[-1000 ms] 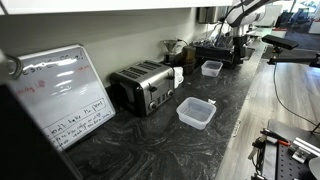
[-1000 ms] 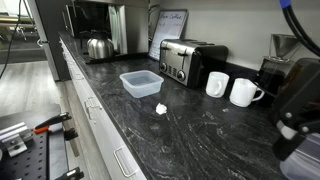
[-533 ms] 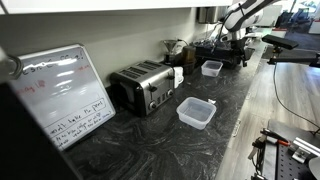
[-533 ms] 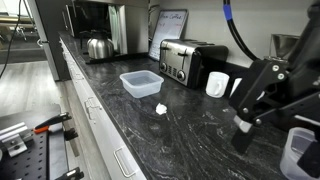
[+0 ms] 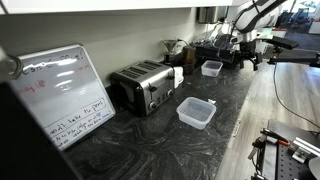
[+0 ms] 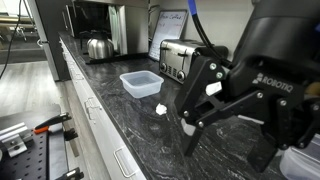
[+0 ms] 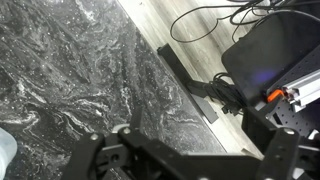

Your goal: Pick the pen and place it in the bowl on the right, slide the bowl on the left to the right and then move the white cup to the left

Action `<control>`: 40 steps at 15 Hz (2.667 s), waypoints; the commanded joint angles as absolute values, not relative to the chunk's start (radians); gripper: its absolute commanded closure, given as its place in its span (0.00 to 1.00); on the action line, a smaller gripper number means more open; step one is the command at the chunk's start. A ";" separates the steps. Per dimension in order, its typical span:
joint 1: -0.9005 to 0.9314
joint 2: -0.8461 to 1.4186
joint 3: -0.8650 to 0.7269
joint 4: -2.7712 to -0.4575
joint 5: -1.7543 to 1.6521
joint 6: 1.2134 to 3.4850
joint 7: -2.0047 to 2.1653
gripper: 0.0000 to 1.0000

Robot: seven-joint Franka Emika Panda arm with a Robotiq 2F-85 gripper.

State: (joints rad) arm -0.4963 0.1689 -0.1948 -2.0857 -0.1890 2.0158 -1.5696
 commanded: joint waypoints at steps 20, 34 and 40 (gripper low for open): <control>-0.213 -0.170 -0.197 -2.527 -0.598 2.085 -1.930 0.00; -0.133 -0.271 -0.206 -2.607 -0.524 2.197 -2.276 0.00; -0.051 -0.321 -0.197 -2.665 -0.399 2.211 -2.548 0.00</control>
